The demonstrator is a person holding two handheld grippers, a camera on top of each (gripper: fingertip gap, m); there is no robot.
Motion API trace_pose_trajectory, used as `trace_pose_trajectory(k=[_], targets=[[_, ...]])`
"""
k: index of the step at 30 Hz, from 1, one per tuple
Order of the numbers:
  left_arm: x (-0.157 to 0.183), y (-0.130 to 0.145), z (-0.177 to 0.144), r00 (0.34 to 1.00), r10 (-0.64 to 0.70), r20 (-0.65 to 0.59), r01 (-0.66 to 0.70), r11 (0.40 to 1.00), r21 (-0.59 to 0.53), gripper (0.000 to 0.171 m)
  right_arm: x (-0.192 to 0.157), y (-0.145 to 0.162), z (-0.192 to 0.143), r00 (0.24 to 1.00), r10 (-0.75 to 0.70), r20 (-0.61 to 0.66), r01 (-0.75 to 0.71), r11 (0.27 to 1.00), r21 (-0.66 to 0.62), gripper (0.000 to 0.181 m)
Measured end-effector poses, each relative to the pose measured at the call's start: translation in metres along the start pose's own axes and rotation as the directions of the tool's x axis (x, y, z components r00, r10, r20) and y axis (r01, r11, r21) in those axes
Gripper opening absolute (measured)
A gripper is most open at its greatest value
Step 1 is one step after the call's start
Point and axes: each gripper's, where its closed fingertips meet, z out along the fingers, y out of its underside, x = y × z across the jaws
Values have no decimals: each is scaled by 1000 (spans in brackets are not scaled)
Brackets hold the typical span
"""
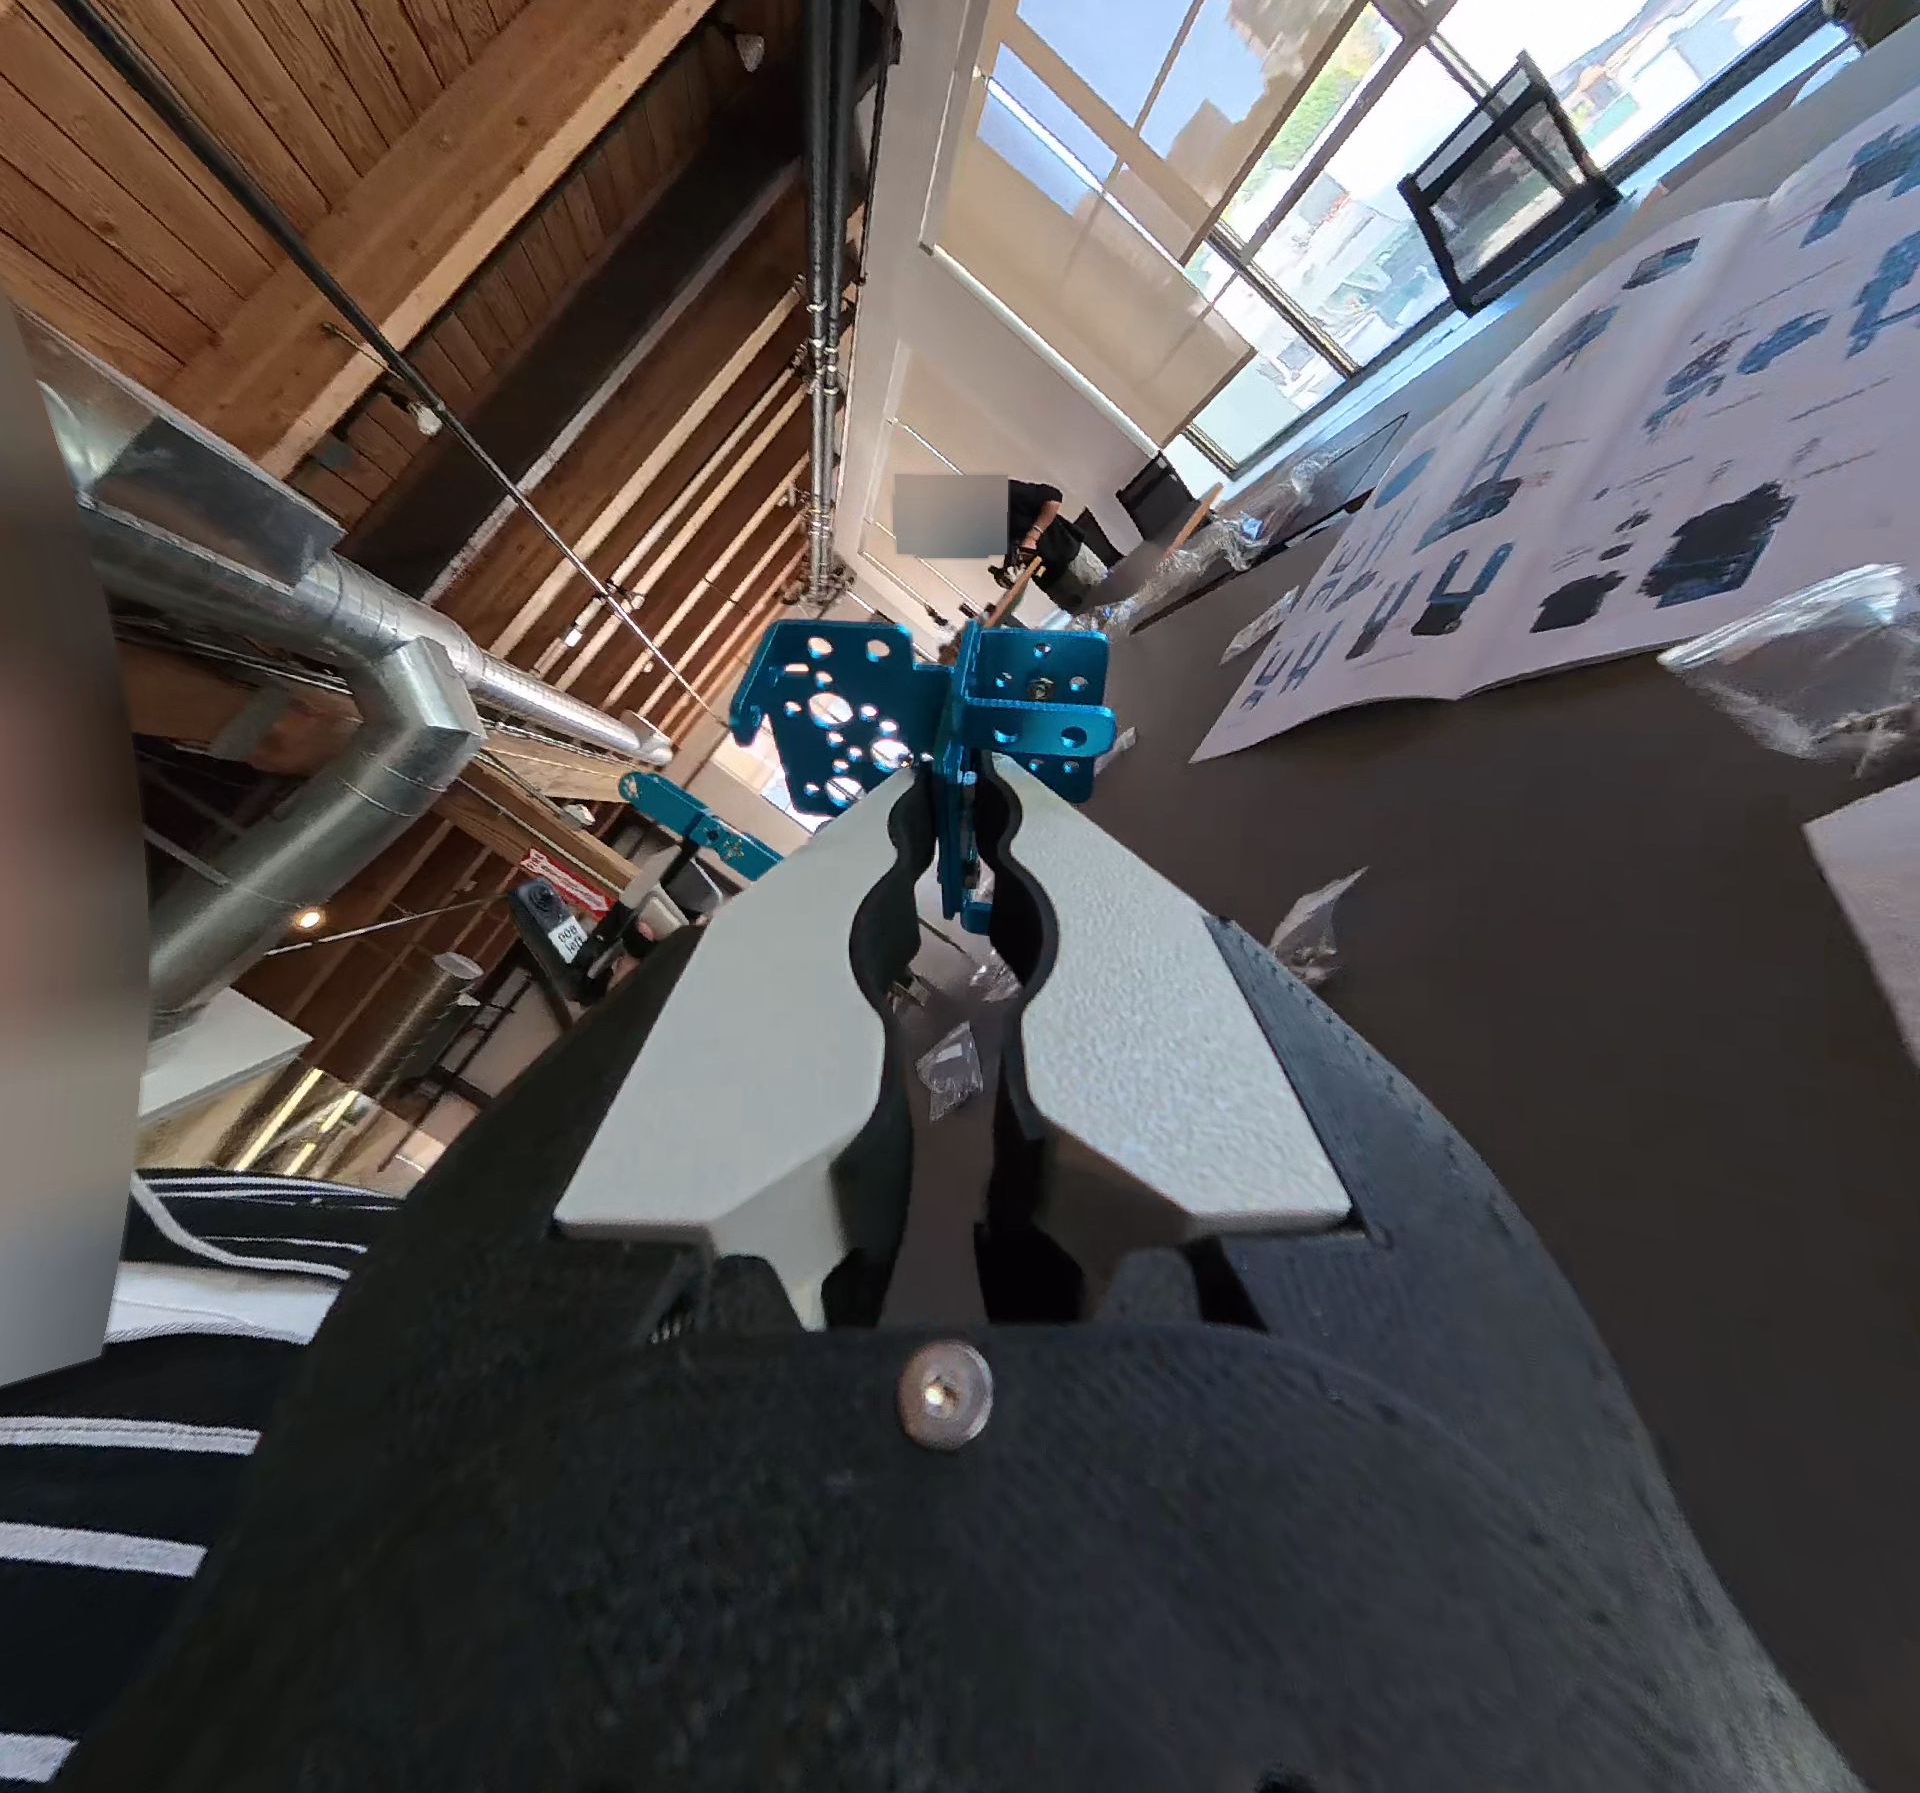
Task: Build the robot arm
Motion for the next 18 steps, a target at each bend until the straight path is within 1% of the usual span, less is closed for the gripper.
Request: trace_pose_trajectory(k=[5, 7, 12, 13, 15, 18], targets=[[-4, 14, 8, 999, -1, 54, 6, 996, -86, 54, 20, -12, 7, 996, 50, 74, -51, 999, 9, 5], [-3, 12, 10, 998, -12, 60, 17, 997, -81, 51, 25, -12, 12, 994, 61, 93, -61, 998, -3, 5], [-2, 12, 13, 995, 8, 100, 2, 994, -107, 51, 36, -7, 19, 992, 73, 100, -68, 996, -48, 5], [-2, 12, 13, 994, 13, 107, -1, 993, -114, 52, 36, -6, 20, 989, 102, 105, -98, 994, -49, 5], [-1, 12, 13, 993, 27, 118, -12, 992, -125, 53, 28, -5, 22, 977, 144, 159, -138, 989, -51, 5], [0, 12, 13, 992, 23, 126, -7, 992, -126, 55, 26, 0, 24, 976, 147, 162, -137, 988, -71, 5]])
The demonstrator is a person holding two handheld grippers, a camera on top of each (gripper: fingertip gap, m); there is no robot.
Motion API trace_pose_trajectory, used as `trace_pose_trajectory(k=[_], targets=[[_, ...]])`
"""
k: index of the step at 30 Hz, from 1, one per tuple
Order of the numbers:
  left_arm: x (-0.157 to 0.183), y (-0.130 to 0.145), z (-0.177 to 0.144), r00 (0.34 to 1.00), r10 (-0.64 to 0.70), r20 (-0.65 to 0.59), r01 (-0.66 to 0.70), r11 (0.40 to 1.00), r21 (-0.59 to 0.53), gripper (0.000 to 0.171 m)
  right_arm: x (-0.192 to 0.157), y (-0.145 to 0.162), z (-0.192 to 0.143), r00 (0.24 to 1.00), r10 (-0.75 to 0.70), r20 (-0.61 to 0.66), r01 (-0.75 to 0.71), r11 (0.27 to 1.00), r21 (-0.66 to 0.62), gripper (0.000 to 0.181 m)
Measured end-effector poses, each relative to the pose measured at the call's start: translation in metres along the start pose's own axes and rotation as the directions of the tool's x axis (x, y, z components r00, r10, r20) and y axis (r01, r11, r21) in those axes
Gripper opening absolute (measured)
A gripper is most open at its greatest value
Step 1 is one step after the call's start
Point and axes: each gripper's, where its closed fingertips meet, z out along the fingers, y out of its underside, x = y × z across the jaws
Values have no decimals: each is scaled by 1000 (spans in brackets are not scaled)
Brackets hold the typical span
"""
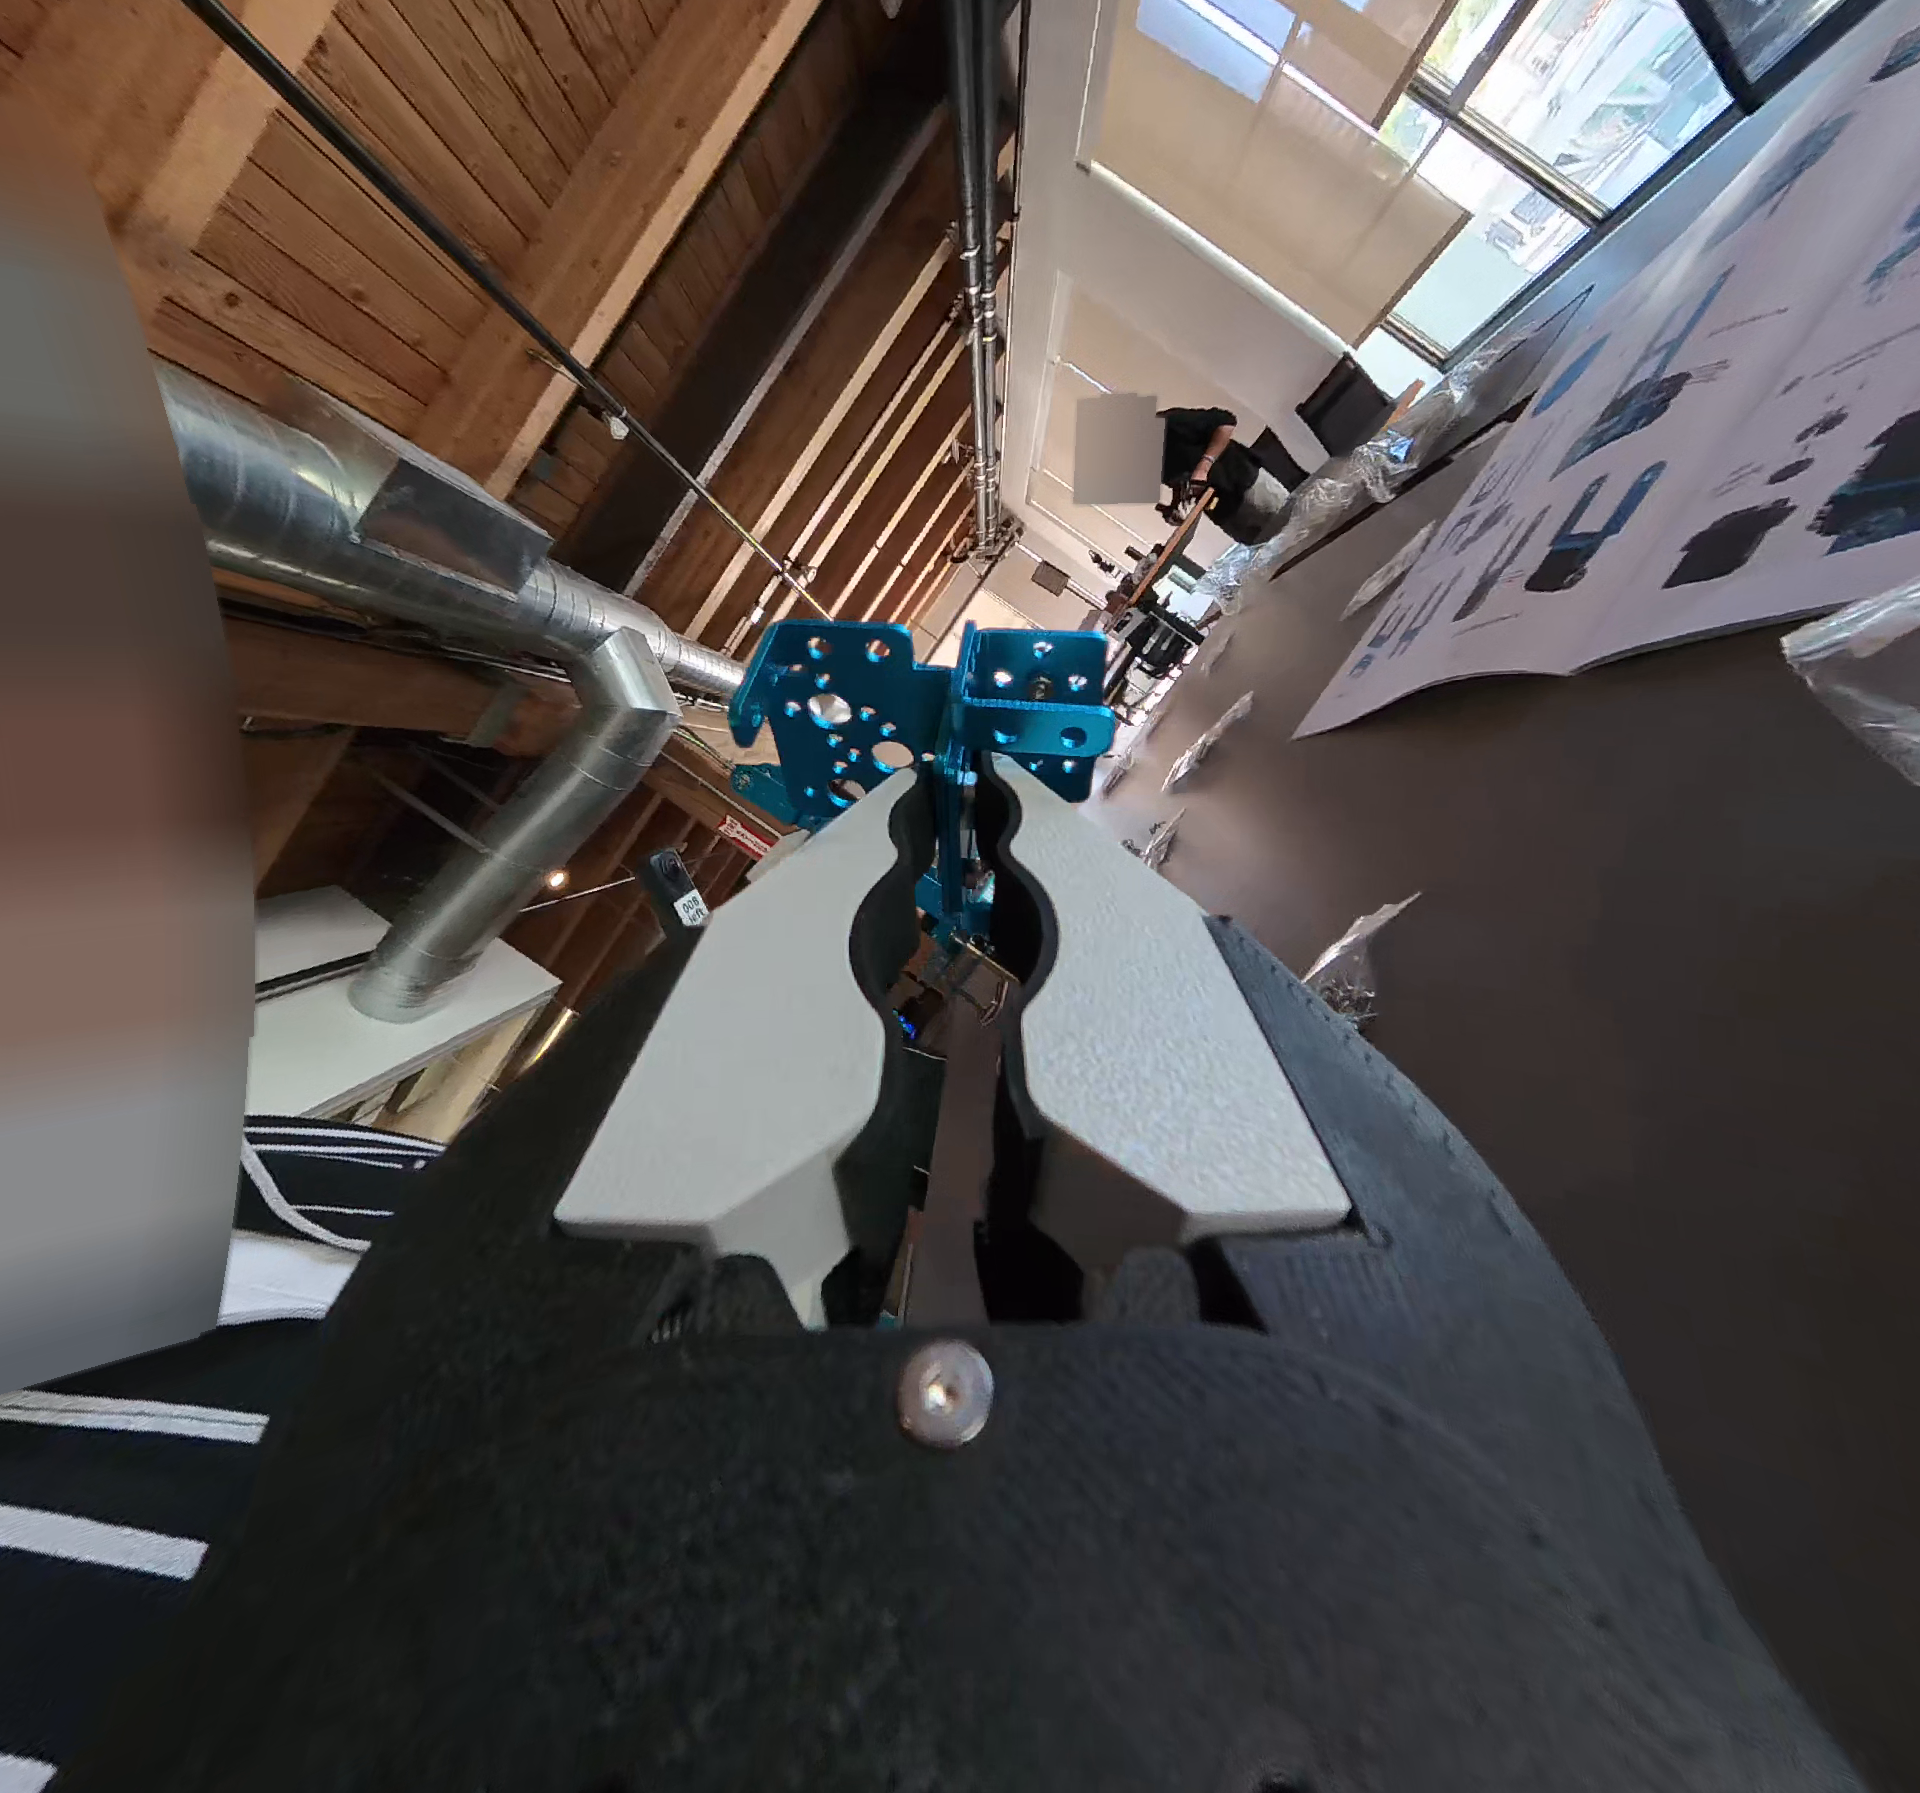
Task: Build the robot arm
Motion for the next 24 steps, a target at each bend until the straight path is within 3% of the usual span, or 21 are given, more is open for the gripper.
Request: trace_pose_trajectory(k=[9, 24], targets=[[0, -1, -3, 997, -63, -39, 66, 996, 64, 54, 13, 9, 4, 999, 8, -37, -9, 1000, -27, 4], [0, -2, -2, 996, -73, -49, 75, 996, 45, 54, 14, 9, 2, 999, -10, -50, 8, 1000, -24, 5]])
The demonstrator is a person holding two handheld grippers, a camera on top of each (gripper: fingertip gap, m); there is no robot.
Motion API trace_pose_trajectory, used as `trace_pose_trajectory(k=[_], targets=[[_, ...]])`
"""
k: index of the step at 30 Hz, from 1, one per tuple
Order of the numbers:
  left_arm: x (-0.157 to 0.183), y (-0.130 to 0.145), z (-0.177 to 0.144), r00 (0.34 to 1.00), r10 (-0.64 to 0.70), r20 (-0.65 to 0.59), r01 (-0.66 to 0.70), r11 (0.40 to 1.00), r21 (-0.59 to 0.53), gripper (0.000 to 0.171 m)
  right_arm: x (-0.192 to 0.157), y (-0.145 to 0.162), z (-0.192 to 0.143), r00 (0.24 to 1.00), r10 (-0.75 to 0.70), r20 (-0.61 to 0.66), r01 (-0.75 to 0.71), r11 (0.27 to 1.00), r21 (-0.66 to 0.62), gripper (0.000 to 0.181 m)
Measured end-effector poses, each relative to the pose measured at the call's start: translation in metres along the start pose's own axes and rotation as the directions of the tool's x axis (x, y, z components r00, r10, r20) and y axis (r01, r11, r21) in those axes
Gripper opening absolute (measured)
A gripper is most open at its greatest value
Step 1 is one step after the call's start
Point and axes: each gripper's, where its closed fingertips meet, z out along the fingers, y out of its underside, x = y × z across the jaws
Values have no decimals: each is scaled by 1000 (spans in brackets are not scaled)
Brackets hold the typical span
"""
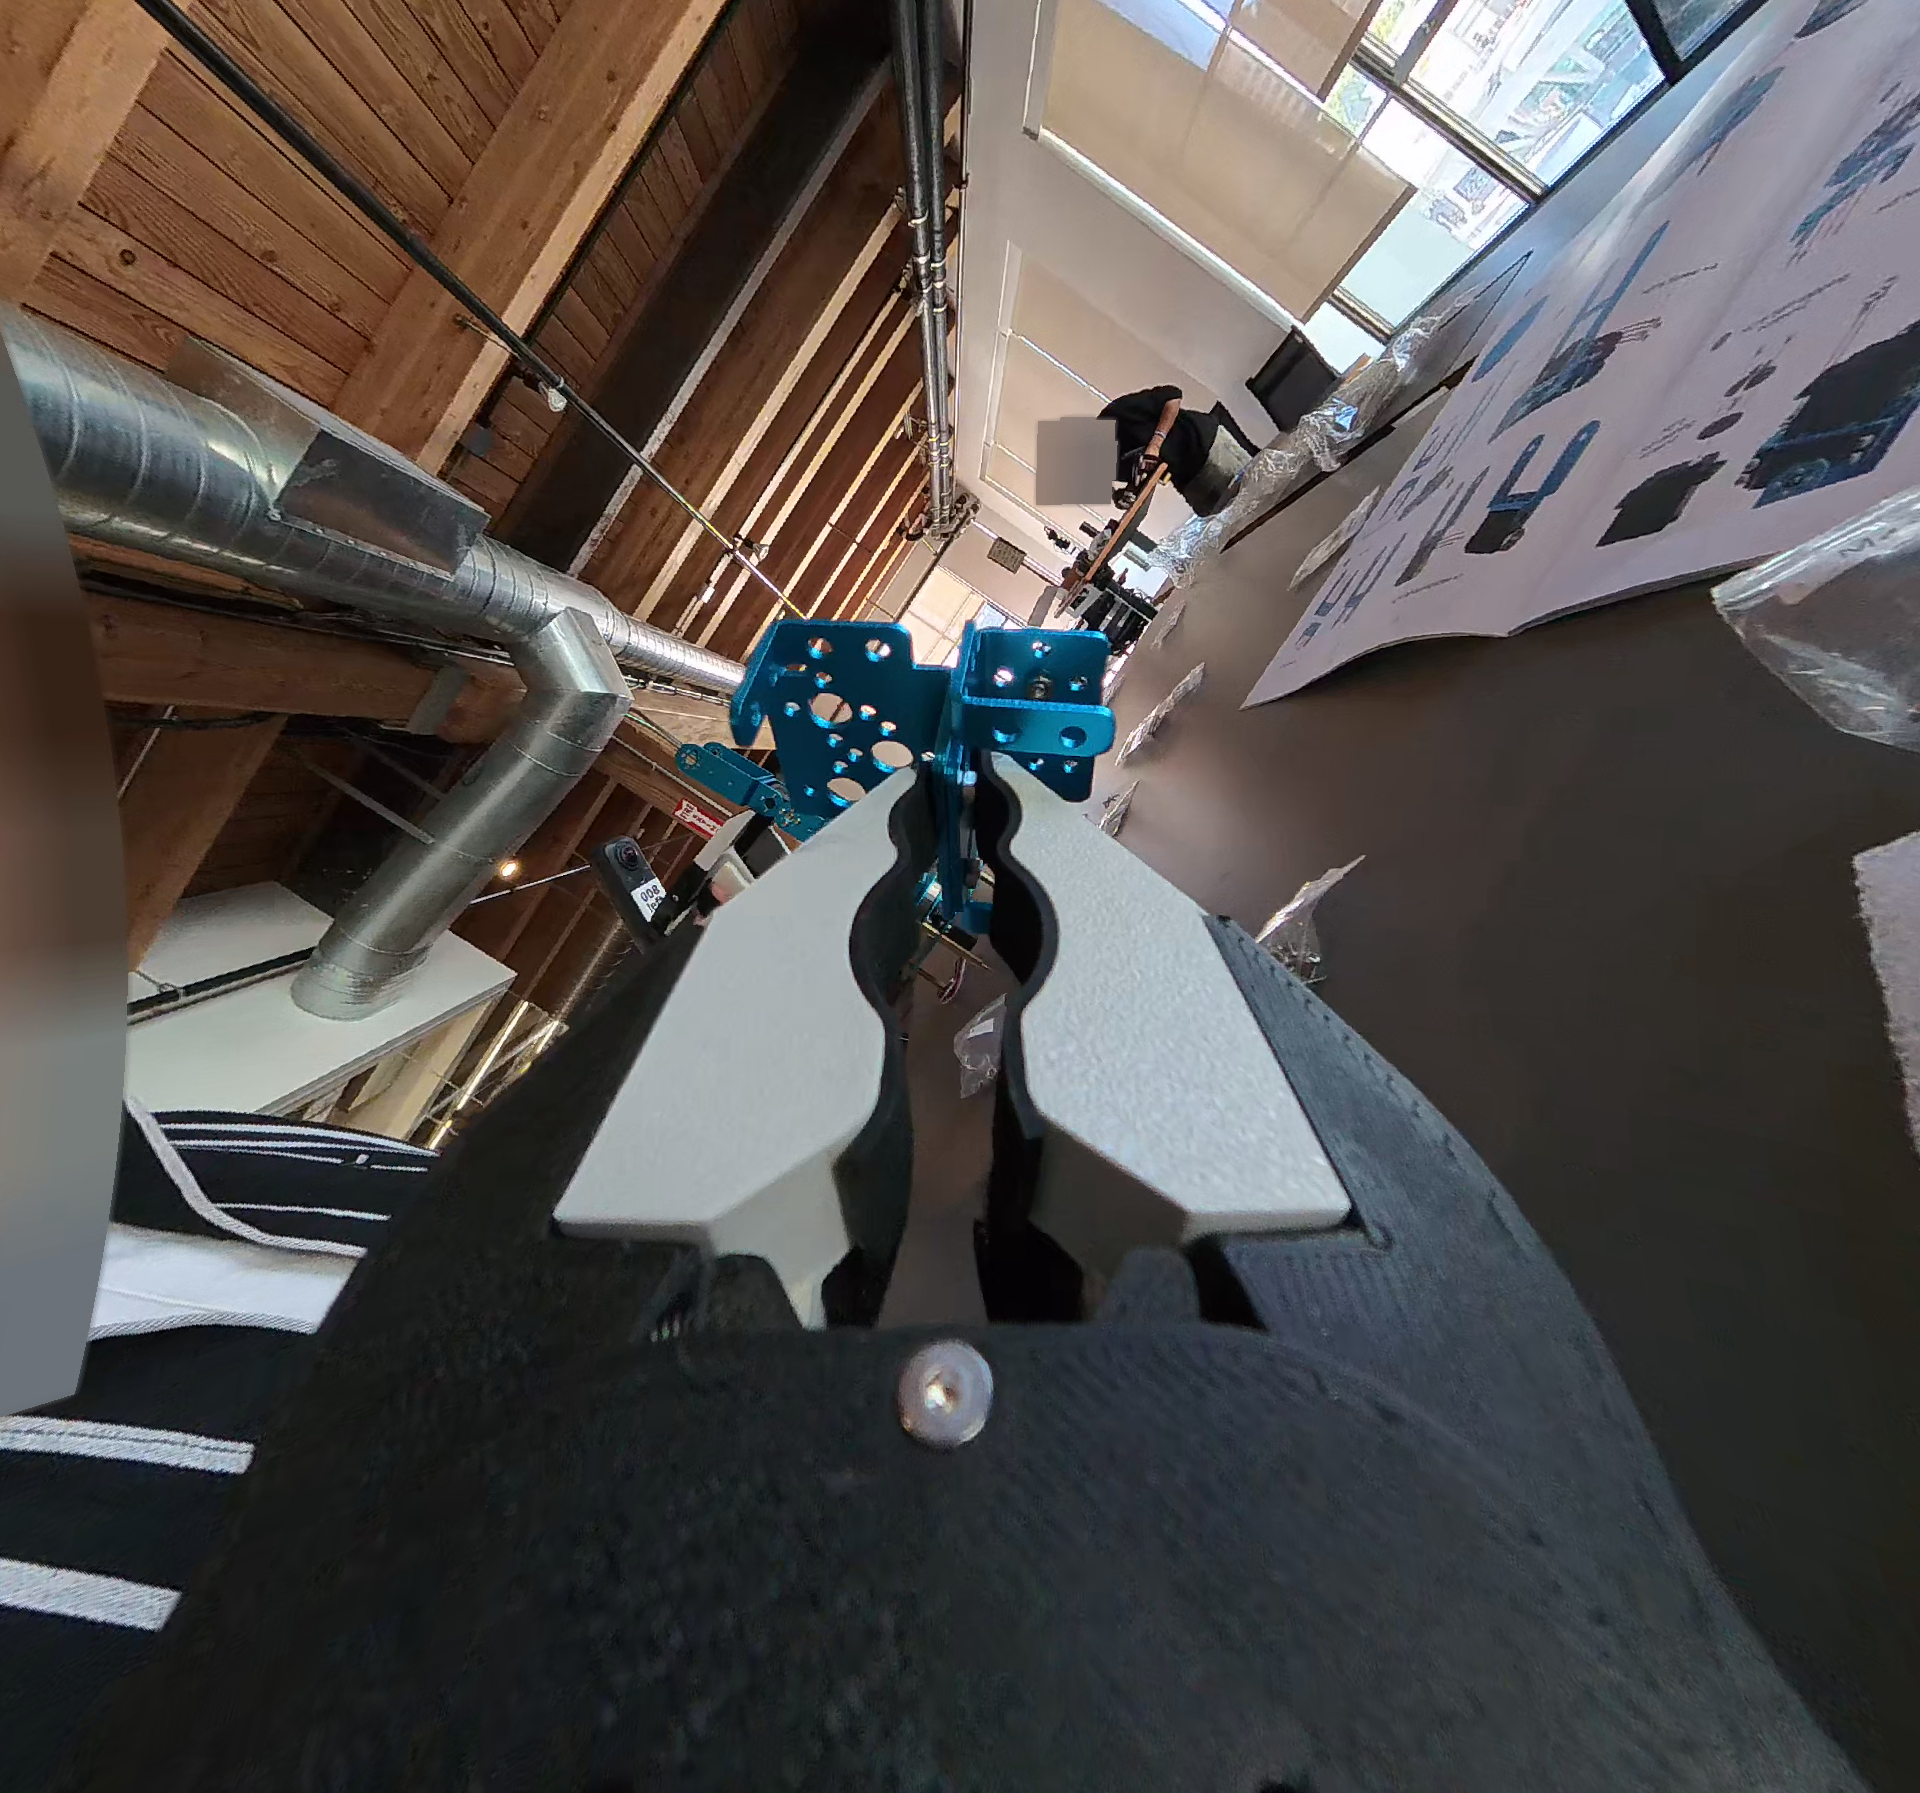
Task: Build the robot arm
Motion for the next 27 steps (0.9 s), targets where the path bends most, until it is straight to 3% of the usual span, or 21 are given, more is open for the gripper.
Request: trace_pose_trajectory(k=[27], targets=[[-5, -4, -2, 1000, 8, -21, -8, 1000, 6, 50, 3, 0, -1, 999, -33, -30, 33, 999, -4, 5]])
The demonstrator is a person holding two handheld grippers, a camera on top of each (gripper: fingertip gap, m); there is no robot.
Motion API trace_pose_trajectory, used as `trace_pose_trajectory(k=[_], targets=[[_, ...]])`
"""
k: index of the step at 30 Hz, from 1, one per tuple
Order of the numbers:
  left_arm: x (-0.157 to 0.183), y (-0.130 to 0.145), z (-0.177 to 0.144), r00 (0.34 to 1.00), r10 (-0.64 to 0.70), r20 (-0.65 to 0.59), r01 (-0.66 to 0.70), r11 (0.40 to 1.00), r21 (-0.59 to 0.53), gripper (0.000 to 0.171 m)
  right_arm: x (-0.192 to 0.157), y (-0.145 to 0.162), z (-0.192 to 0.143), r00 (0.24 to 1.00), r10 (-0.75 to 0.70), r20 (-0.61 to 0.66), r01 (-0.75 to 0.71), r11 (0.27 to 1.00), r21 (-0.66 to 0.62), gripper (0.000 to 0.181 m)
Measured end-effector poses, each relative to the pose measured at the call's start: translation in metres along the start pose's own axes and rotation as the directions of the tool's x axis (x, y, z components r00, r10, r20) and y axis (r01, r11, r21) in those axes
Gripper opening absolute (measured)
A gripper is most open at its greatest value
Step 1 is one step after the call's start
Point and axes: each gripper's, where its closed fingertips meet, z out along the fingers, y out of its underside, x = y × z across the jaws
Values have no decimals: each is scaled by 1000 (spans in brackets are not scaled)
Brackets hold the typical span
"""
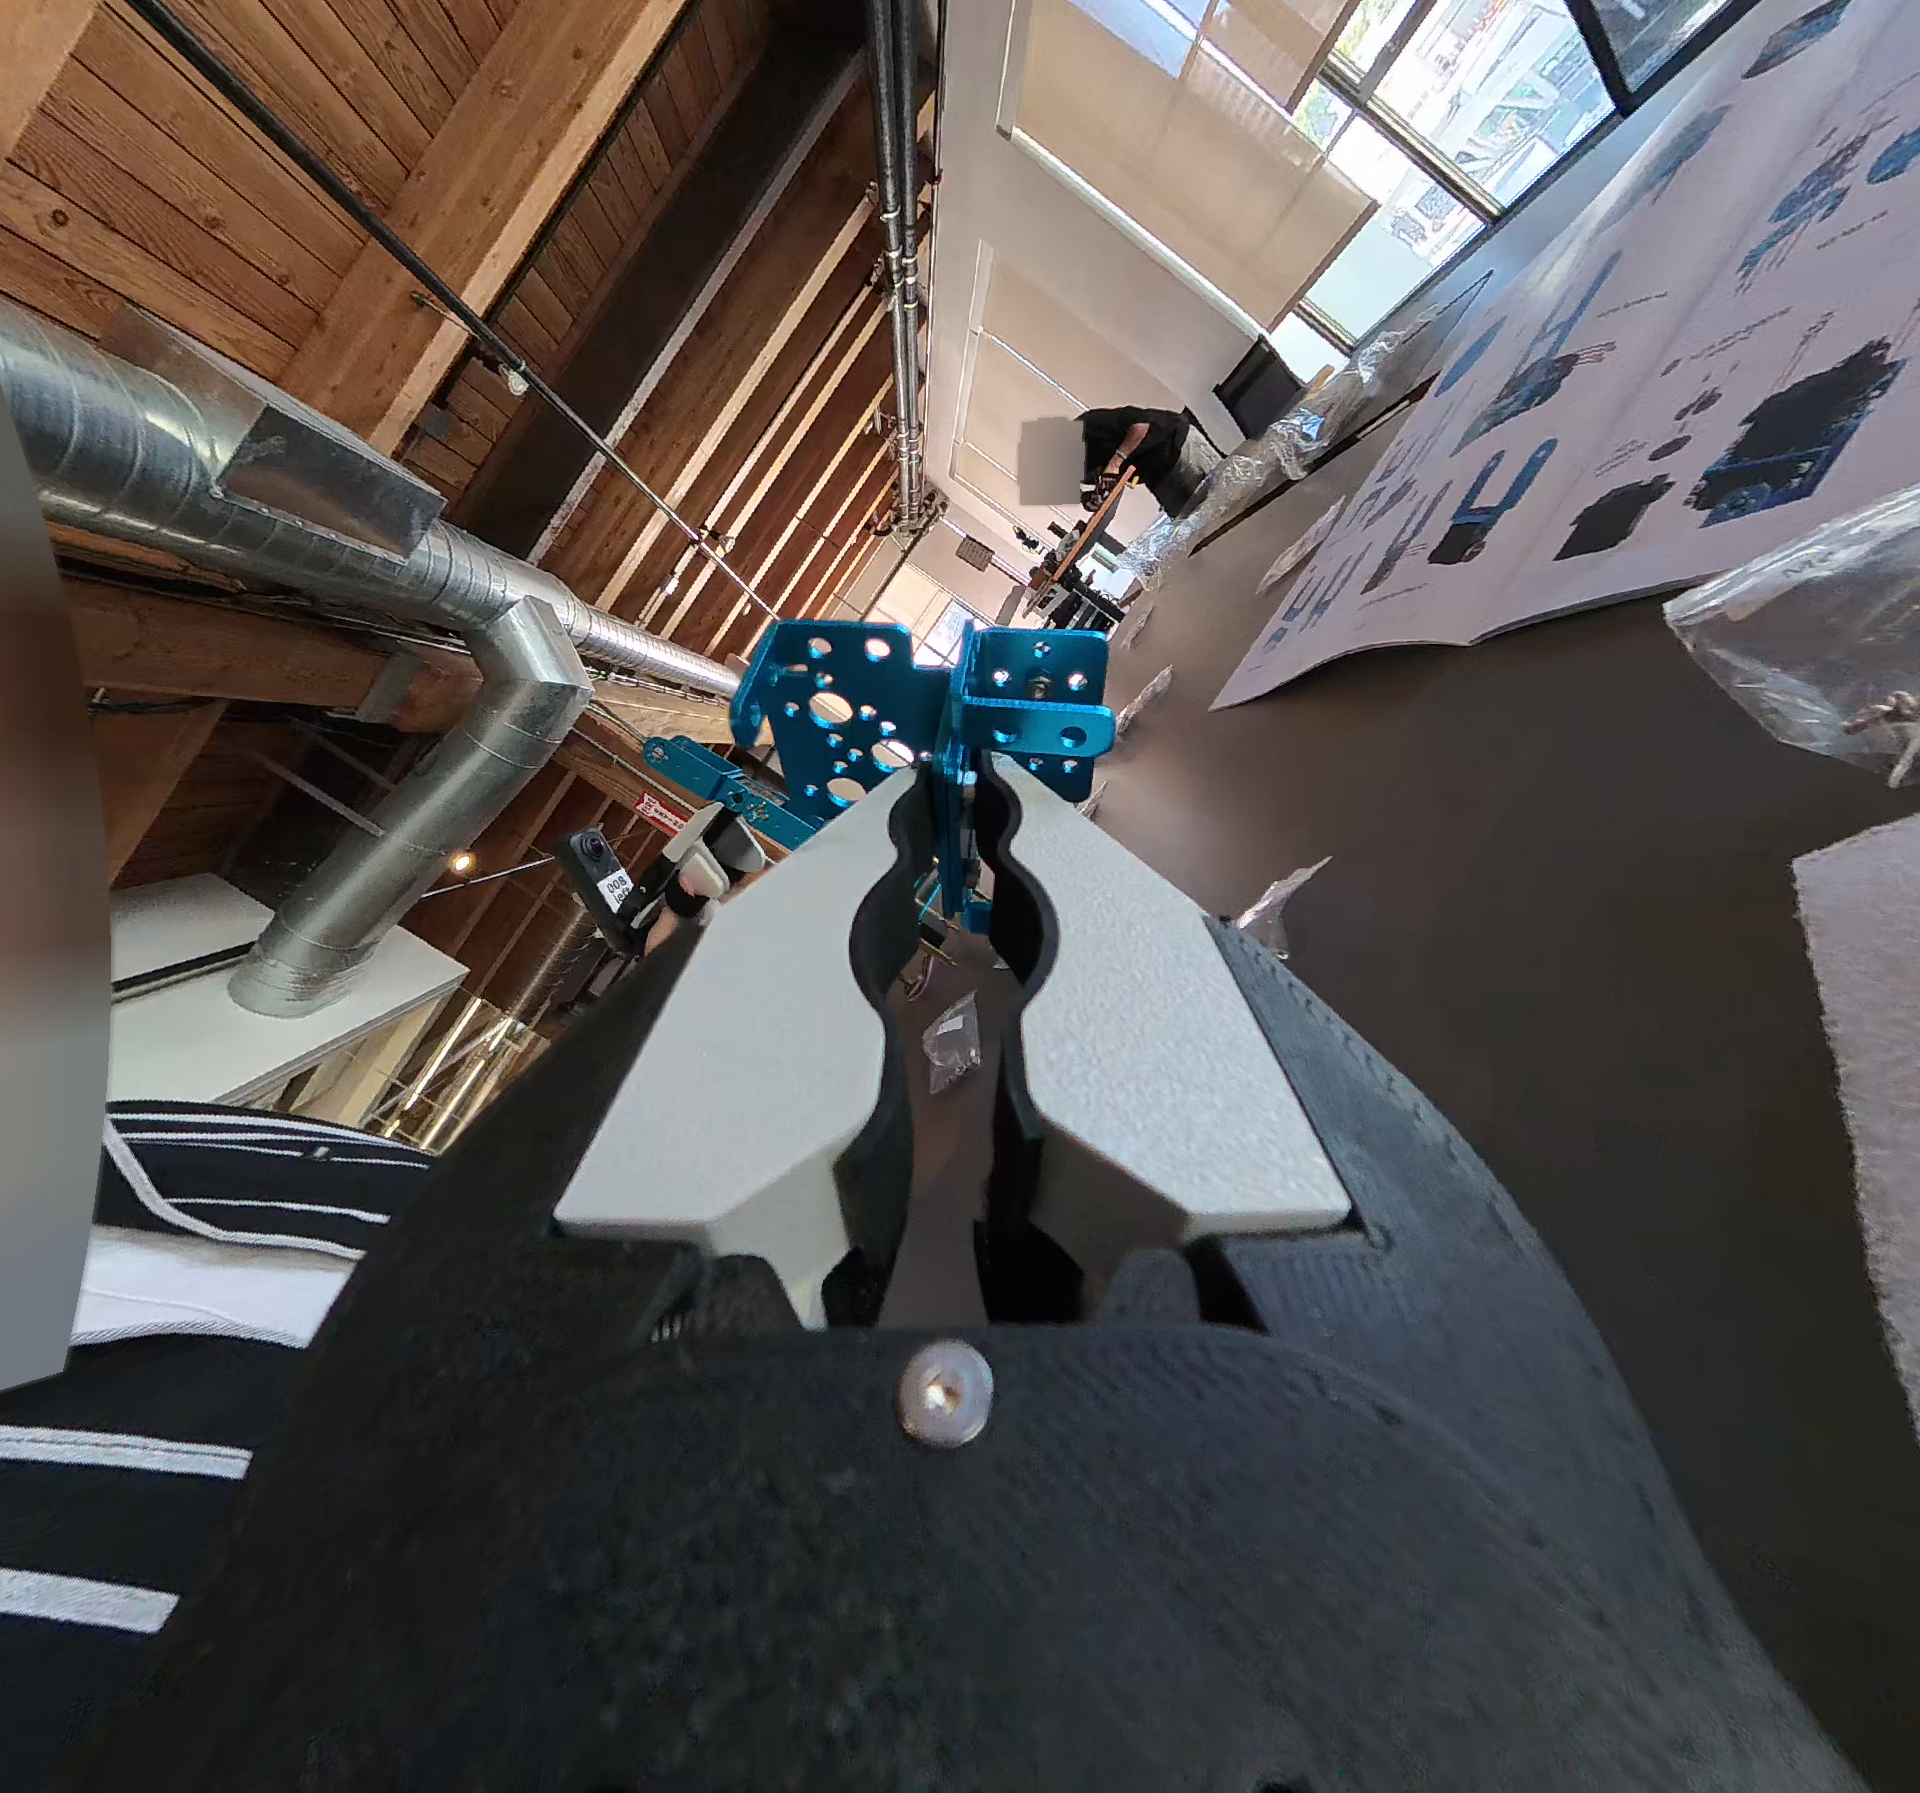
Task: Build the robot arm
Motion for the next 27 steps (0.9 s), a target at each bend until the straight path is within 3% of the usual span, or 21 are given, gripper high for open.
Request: trace_pose_trajectory(k=[10, 17, 27], targets=[[4, -3, -5, 999, 20, -39, -21, 999, -30, 51, 3, 3, -1, 999, -15, -29, 15, 1000, -6, 5], [1, -3, -20, 998, 20, -57, -21, 1000, -18, 51, -15, 5, 6, 999, -46, -21, 45, 999, -25, 4], [-24, 5, -82, 1000, -8, 24, 7, 999, 45, 50, -42, 16, 28, 999, -6, 41, 8, 999, -38, 4]])
